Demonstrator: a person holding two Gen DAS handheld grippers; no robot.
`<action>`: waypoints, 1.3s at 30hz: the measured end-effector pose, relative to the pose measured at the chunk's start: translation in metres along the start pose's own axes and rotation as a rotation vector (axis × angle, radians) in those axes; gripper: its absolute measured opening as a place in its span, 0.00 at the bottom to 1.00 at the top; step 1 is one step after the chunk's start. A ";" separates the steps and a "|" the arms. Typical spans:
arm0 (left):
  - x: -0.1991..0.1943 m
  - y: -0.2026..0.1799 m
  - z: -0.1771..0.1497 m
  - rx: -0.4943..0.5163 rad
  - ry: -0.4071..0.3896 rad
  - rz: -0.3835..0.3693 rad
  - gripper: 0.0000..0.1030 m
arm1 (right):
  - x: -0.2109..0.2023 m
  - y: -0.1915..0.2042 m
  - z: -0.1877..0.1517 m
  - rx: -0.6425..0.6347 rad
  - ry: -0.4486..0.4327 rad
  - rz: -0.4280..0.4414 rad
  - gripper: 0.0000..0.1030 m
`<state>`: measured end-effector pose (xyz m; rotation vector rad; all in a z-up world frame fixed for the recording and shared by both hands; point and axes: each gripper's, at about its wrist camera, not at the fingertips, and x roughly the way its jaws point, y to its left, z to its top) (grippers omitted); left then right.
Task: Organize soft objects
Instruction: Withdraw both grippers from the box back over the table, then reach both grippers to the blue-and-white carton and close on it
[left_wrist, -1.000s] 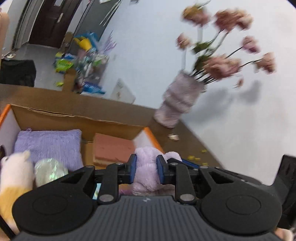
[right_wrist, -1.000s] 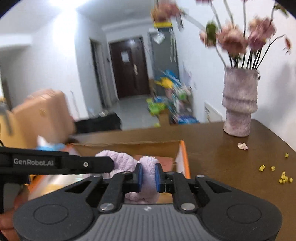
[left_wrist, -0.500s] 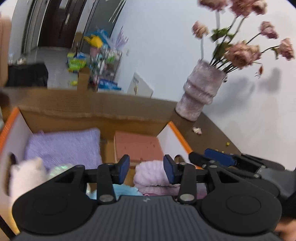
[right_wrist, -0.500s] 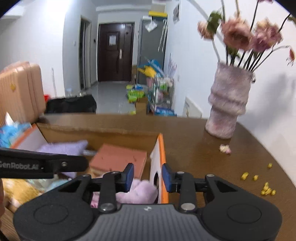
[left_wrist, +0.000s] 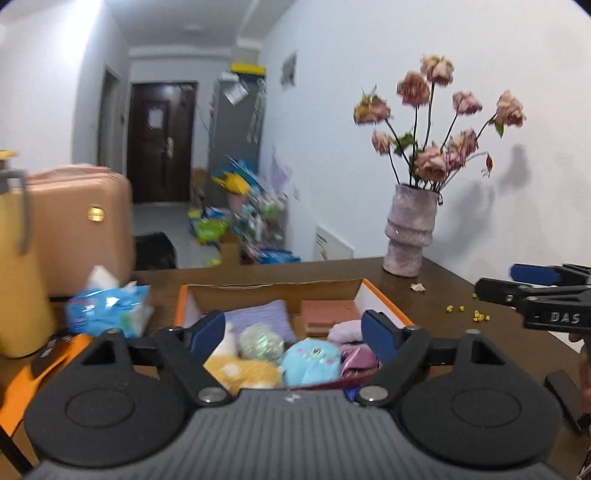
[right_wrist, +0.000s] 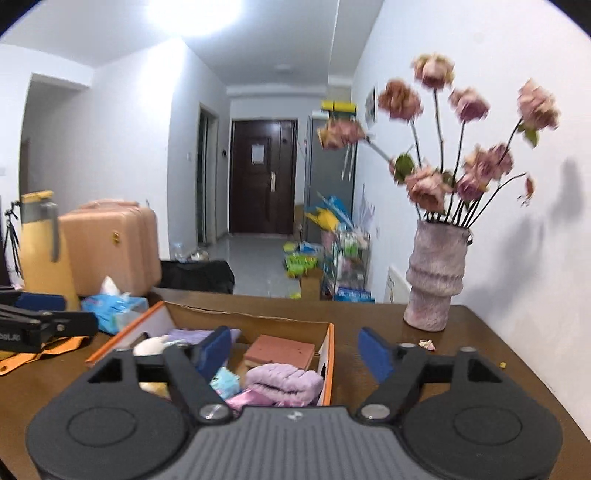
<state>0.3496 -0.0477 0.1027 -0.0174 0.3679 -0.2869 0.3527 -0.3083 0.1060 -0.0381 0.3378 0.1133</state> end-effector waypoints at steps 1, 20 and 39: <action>-0.016 -0.002 -0.007 0.007 -0.018 0.014 0.82 | -0.012 0.002 -0.004 -0.003 -0.011 0.007 0.78; -0.195 -0.020 -0.127 0.021 -0.133 0.118 0.97 | -0.188 0.052 -0.123 0.050 -0.042 0.171 0.86; -0.183 -0.017 -0.164 0.019 -0.034 0.098 0.98 | -0.198 0.042 -0.168 0.147 0.030 0.122 0.86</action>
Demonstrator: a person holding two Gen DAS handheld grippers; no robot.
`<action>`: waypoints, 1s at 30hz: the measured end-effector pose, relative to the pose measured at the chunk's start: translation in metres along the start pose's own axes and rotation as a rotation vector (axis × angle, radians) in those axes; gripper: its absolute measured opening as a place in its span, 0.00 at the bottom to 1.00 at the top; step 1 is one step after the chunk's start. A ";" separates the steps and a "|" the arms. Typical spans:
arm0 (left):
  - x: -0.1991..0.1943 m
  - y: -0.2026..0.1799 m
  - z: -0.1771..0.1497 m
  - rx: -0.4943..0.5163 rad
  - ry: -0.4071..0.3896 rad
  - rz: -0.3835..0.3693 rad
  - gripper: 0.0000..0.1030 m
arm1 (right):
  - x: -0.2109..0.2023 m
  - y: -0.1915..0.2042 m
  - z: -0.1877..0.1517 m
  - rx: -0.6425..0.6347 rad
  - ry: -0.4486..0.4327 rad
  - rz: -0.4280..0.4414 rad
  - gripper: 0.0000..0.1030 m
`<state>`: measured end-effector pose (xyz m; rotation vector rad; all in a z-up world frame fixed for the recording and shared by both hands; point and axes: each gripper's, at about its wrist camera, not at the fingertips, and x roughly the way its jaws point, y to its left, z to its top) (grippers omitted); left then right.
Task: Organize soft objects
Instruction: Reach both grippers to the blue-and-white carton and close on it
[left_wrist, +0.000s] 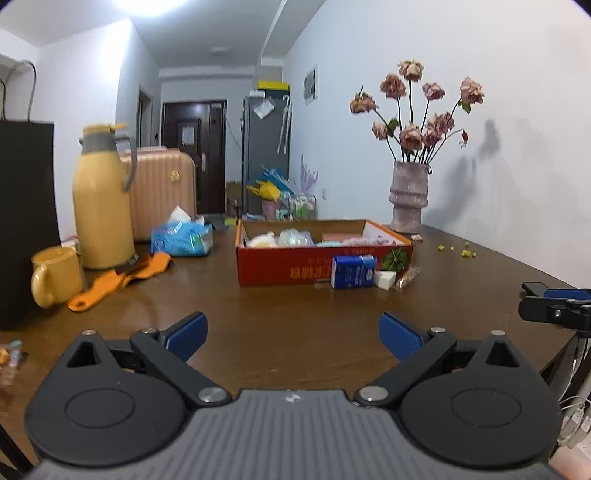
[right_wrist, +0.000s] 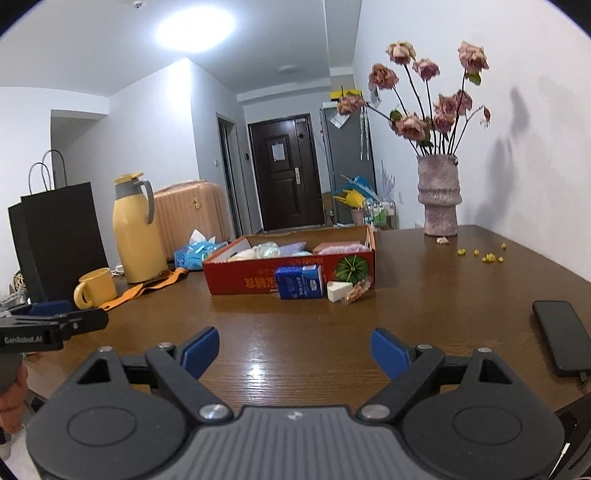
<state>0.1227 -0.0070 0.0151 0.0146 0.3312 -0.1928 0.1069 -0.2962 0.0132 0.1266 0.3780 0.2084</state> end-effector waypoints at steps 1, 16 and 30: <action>0.006 0.000 -0.001 -0.005 0.011 -0.005 0.98 | 0.005 -0.001 0.001 0.003 0.008 -0.005 0.86; 0.230 -0.013 0.067 -0.182 0.160 -0.202 0.66 | 0.200 -0.040 0.067 0.120 0.066 0.004 0.64; 0.302 0.001 0.057 -0.363 0.319 -0.345 0.18 | 0.302 -0.056 0.074 0.255 0.192 0.079 0.17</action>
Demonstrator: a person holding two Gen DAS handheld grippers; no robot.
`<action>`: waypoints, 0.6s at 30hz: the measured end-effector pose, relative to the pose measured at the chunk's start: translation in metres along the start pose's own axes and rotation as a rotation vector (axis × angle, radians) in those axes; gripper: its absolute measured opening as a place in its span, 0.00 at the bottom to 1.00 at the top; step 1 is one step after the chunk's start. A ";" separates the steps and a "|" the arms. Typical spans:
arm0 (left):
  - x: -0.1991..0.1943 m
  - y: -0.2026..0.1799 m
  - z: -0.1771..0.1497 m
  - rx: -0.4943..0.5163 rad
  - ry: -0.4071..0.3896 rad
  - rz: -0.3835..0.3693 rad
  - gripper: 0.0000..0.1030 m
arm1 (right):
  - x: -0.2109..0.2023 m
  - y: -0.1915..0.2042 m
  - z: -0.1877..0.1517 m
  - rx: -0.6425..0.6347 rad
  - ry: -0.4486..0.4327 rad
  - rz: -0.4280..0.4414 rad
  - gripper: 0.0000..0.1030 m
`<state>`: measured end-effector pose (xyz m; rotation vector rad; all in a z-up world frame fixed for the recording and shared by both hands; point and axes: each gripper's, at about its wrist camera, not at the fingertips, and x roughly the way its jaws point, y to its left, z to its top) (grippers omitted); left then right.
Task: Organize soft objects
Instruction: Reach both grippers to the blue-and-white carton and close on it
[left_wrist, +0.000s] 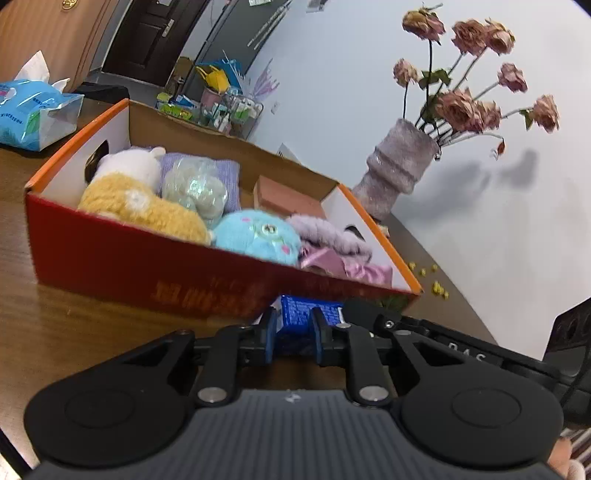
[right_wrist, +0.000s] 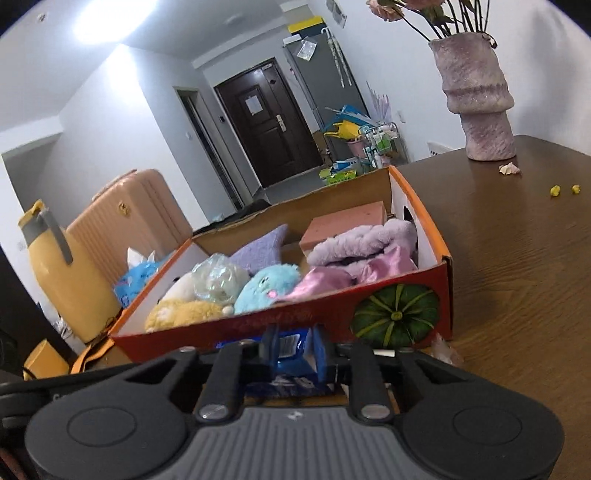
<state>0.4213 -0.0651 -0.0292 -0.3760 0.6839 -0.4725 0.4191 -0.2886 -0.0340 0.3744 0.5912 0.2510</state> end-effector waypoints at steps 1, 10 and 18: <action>-0.010 -0.002 -0.005 0.015 0.005 0.004 0.18 | -0.008 0.003 -0.005 -0.008 0.008 0.009 0.17; -0.115 -0.011 -0.110 0.078 0.010 -0.034 0.18 | -0.112 0.027 -0.106 -0.080 0.072 0.076 0.17; -0.187 -0.019 -0.167 0.130 0.047 -0.068 0.35 | -0.187 0.047 -0.160 -0.101 0.095 0.148 0.21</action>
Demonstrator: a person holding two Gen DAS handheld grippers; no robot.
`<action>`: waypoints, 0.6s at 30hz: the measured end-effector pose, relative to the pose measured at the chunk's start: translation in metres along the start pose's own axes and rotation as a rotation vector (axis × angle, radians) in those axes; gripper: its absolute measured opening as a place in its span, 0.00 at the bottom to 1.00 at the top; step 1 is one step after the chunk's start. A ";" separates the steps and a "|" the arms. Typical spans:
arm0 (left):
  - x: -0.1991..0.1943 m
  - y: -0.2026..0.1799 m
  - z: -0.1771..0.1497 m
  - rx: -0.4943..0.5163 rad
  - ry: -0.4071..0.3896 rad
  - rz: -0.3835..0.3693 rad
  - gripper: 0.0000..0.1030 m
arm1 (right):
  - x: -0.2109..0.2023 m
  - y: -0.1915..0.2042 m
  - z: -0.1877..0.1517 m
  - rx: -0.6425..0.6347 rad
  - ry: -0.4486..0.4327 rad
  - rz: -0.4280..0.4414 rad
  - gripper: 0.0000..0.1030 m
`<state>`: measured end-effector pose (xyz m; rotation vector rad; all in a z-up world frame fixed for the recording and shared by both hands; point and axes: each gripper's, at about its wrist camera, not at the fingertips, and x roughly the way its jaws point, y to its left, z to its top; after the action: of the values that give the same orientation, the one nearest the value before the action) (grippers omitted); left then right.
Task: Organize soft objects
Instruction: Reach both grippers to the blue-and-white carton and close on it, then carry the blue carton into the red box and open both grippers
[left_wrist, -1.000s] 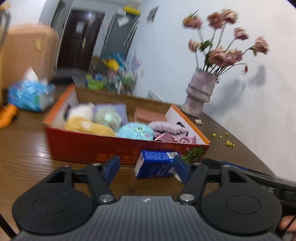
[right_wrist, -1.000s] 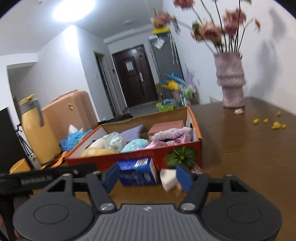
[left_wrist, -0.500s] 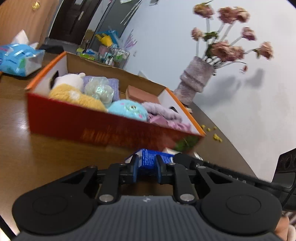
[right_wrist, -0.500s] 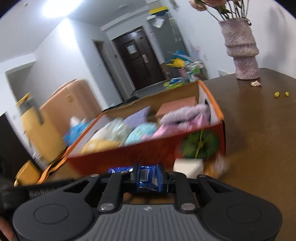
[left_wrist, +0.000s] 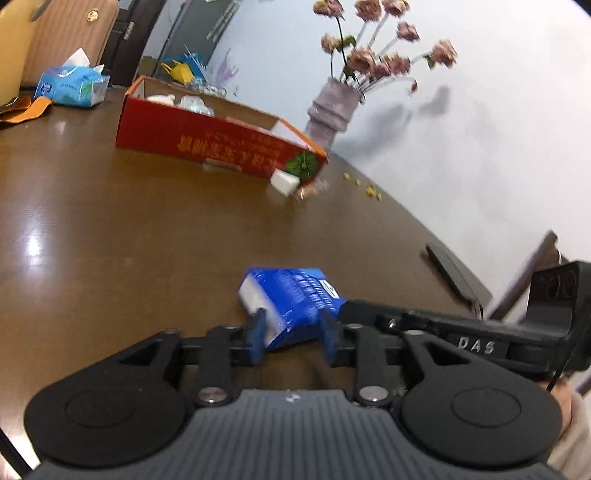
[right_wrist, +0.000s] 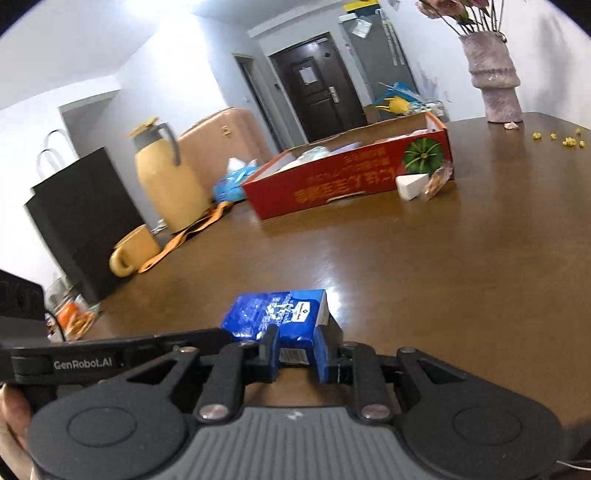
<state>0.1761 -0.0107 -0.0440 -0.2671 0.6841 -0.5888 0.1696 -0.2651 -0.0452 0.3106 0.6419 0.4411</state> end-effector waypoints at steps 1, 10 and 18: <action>-0.005 -0.001 -0.003 0.010 -0.010 0.011 0.35 | -0.005 0.005 -0.004 -0.009 -0.003 0.002 0.26; -0.004 0.008 0.011 -0.095 -0.047 0.044 0.36 | -0.010 0.000 0.000 0.050 -0.059 -0.012 0.32; 0.021 0.013 0.009 -0.107 0.015 0.040 0.32 | 0.022 0.000 0.006 0.057 0.000 -0.034 0.29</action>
<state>0.2003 -0.0117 -0.0534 -0.3480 0.7347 -0.5169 0.1891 -0.2558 -0.0519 0.3536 0.6600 0.3908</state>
